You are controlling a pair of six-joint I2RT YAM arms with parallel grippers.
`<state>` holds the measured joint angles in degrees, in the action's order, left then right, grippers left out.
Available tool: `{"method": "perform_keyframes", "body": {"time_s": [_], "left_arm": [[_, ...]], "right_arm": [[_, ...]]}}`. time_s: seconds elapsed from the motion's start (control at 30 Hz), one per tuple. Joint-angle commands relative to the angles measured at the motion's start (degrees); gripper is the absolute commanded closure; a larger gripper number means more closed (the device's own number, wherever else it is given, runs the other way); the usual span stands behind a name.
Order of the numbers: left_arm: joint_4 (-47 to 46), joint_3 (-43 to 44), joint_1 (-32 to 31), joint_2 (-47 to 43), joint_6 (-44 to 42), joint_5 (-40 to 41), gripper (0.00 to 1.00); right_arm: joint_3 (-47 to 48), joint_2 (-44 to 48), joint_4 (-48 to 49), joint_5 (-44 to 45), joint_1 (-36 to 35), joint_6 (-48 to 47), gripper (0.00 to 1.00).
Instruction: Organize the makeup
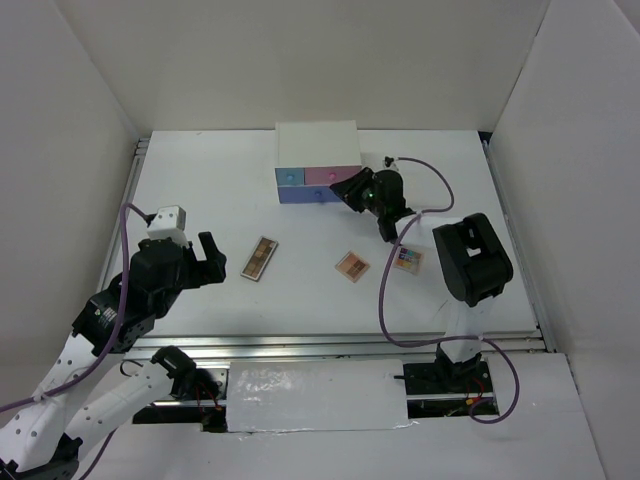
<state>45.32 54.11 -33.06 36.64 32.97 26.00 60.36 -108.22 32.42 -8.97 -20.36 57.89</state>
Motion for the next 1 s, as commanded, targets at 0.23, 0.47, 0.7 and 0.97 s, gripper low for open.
{"method": "perform_keyframes", "body": {"time_s": [0.23, 0.47, 0.7, 0.97], "left_arm": [[-2.6, 0.0, 0.5, -0.3, -1.6, -1.4, 0.01], [-3.1, -0.2, 0.5, -1.5, -2.0, -2.2, 0.01], [-3.5, -0.3, 0.5, -1.2, -2.6, -3.3, 0.01], [-3.8, -0.4, 0.5, -1.8, -2.8, -4.0, 0.01]], "right_arm": [[-7.9, 0.9, 16.7, -2.0, -1.3, 9.2, 0.40], [-7.6, -8.4, 27.7, -2.7, -1.9, 17.8, 0.39], [-4.6, -12.5, 25.2, 0.0, -3.0, 18.7, 0.40], [0.1, -17.6, 21.5, 0.9, -3.2, 22.4, 0.44]]}}
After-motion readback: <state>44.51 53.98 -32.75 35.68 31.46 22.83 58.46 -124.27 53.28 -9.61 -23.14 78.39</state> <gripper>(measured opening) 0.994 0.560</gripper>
